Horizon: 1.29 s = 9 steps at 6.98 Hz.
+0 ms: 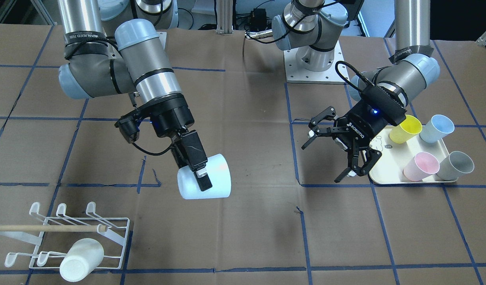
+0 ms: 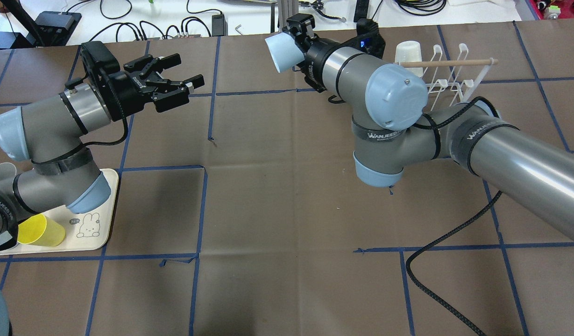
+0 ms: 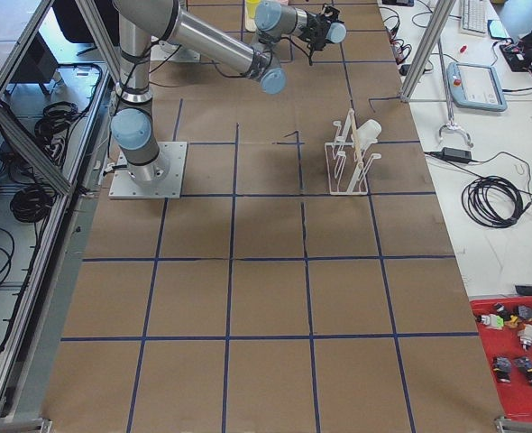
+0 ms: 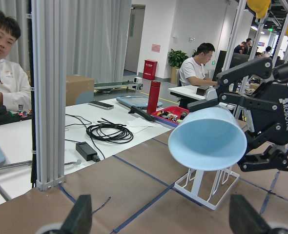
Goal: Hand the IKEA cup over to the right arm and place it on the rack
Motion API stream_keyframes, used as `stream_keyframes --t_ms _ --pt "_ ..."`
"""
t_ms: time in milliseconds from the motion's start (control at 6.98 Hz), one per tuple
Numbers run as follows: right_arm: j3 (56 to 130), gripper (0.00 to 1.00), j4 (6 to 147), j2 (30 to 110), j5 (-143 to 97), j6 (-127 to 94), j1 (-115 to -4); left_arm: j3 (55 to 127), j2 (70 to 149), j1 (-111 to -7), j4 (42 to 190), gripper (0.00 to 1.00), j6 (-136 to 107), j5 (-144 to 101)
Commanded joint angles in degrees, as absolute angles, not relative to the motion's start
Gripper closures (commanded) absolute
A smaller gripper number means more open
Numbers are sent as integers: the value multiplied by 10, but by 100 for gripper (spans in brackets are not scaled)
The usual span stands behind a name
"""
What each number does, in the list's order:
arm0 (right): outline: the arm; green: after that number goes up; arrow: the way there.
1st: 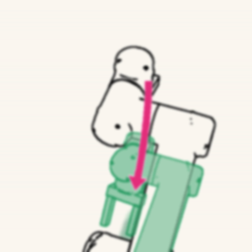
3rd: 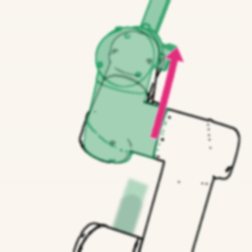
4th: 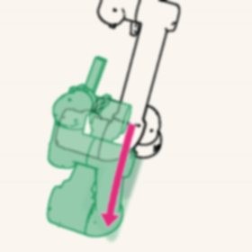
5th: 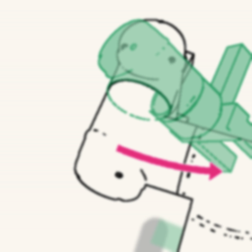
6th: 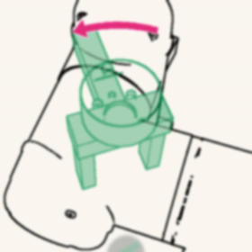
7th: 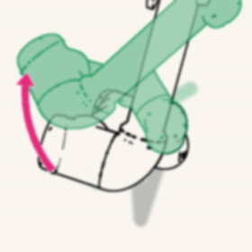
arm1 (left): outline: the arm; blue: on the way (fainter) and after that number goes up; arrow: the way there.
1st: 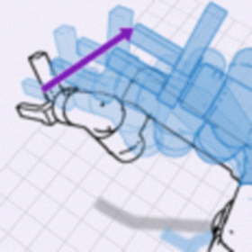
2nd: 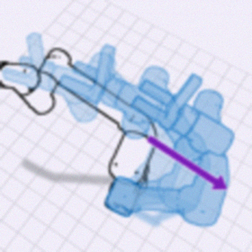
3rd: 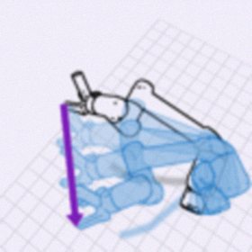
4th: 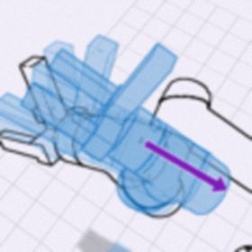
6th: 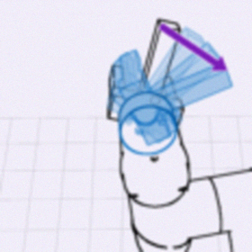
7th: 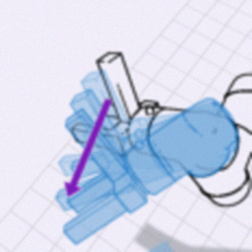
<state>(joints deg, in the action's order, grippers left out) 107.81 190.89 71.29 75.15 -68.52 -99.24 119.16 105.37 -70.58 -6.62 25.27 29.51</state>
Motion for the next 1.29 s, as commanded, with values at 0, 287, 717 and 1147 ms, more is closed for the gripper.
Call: stream_keyframes --t_ms 0,287,717,1147 --pt "1074 80 1911 716 735 -461 -932 1138 1054 -716 58 1 251 475" --pt "1057 80 1910 714 735 -246 -876 1039 1035 -785 282 1 244 694" --pt "1032 82 1902 688 737 5 -772 850 1030 -856 700 1 144 865" --pt "960 82 1905 593 727 104 -726 830 988 -867 888 1 85 903"
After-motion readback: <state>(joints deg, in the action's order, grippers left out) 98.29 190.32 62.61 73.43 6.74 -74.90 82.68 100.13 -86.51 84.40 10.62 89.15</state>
